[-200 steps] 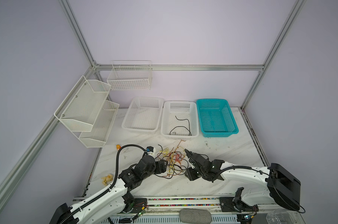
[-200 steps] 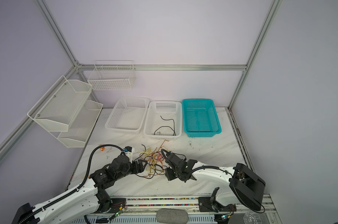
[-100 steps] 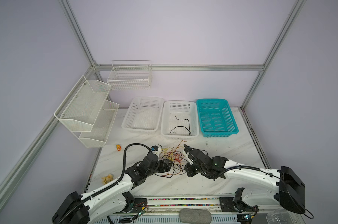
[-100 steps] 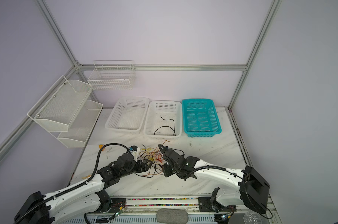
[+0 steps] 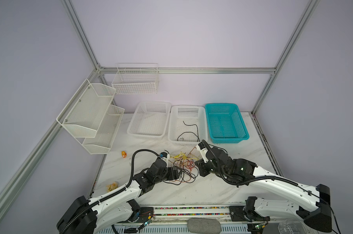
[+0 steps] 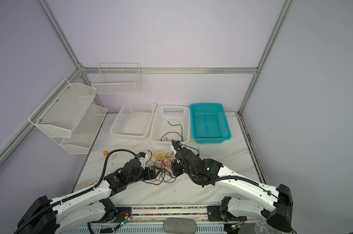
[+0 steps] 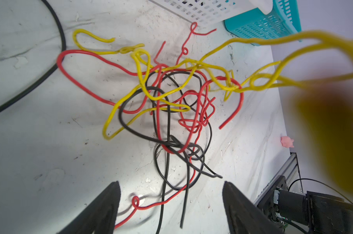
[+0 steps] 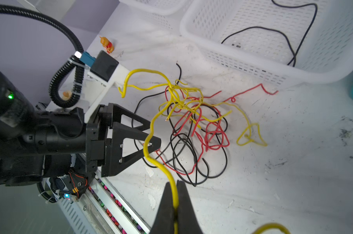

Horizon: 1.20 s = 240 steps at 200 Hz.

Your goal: Untangle the cables

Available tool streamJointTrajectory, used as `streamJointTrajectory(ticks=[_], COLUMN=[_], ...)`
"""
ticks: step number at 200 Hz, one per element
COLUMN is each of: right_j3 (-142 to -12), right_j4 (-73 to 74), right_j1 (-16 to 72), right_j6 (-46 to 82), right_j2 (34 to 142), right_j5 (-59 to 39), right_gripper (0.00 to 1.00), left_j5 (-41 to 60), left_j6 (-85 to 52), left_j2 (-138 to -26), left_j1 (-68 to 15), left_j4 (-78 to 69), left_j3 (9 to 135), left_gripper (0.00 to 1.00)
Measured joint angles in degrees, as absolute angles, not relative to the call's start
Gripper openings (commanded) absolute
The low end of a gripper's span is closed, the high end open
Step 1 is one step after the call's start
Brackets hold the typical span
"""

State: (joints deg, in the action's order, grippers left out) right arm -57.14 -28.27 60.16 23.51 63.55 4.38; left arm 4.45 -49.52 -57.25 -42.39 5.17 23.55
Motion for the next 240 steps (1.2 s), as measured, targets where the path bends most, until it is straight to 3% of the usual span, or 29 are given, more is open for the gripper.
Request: streamJointTrajectory(ticks=[55, 138, 240], right_j3=[-57.12, -46.83, -44.42], right_j4=[-25.30, -22.68, -21.93], right_j1=[60.18, 60.18, 60.16], right_j6=[24.36, 30.81, 35.53], right_j2=[64.27, 69.41, 72.84], right_j5=[3.16, 4.16, 9.47], right_gripper=[0.00, 0.00, 0.00], left_j5=[4.25, 1.91, 4.38], left_j6=[-49.54, -49.50, -49.56], left_j2=[-52.86, -39.72, -48.51], left_j1=[-42.39, -42.13, -42.02], left_j4=[5.45, 5.50, 1.72], left_j3=[23.53, 22.70, 22.57], left_gripper=[0.78, 0.76, 0.76])
